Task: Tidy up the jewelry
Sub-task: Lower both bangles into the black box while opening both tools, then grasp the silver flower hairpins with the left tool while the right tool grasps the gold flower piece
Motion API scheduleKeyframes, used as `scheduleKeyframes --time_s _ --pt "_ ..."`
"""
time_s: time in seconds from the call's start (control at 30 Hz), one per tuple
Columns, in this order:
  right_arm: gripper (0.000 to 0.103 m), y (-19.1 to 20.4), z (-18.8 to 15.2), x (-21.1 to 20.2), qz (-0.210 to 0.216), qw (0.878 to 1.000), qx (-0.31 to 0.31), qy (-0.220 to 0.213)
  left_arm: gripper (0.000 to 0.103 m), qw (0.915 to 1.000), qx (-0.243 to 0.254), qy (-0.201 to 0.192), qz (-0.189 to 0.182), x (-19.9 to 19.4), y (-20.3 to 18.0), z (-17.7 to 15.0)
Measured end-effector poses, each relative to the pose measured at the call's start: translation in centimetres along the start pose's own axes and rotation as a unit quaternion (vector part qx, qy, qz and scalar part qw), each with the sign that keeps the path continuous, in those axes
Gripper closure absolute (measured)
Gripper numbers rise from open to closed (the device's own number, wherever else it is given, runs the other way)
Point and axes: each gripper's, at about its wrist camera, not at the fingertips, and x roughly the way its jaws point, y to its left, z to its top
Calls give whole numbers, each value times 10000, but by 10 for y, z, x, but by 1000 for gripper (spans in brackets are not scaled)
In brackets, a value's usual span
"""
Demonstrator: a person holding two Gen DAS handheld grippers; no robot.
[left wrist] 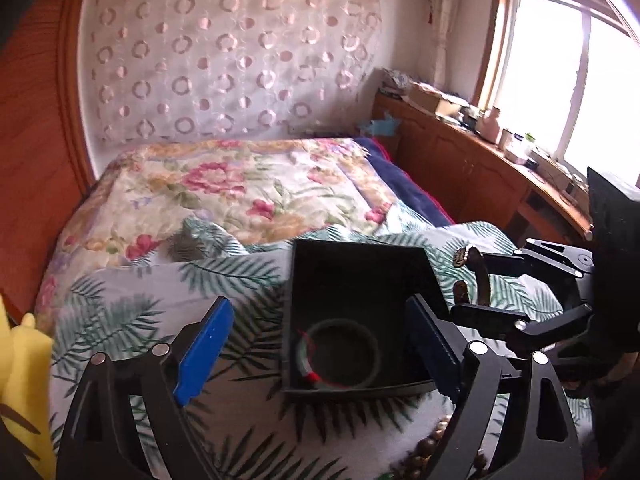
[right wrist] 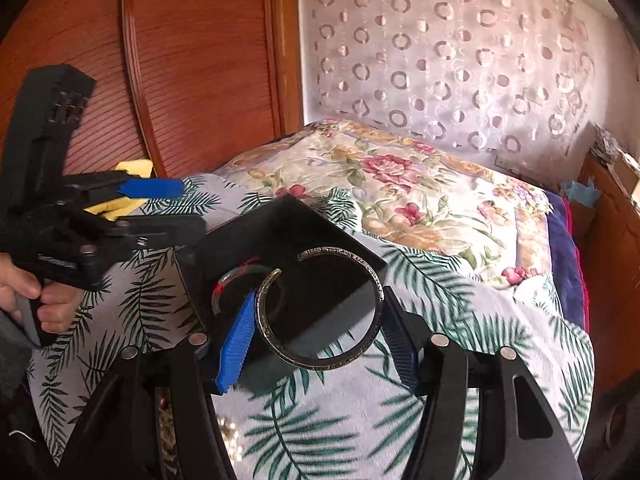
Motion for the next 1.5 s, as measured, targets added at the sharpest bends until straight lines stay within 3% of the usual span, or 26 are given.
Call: scheduleKeyframes --time_s 0.2,0.43,0.63,0.87,1.13,1.27,1.5 --pt "40 8 17 37 122 9990 -224 371 11 9992 -74 -235 305 -18 19 -17" --pt "40 18 23 63 -44 9960 -444 774 10 9989 -174 -185 397 -32 33 -36" --pt "40 25 23 64 -208 9948 -499 866 10 9989 -179 -167 411 -45 31 -53" --pt "40 22 19 39 -345 9969 -296 636 10 9995 -126 -51 297 -62 24 -77" --pt "34 43 -34 -40 -229 9996 161 91 10 9996 -105 251 -97 -74 6 -118" --pt "34 62 -70 -64 -166 9994 288 67 10 9990 -26 381 -217 -77 -7 -136" --pt "34 86 -127 -83 -89 9979 607 185 19 9983 113 488 -291 -80 -24 -157"
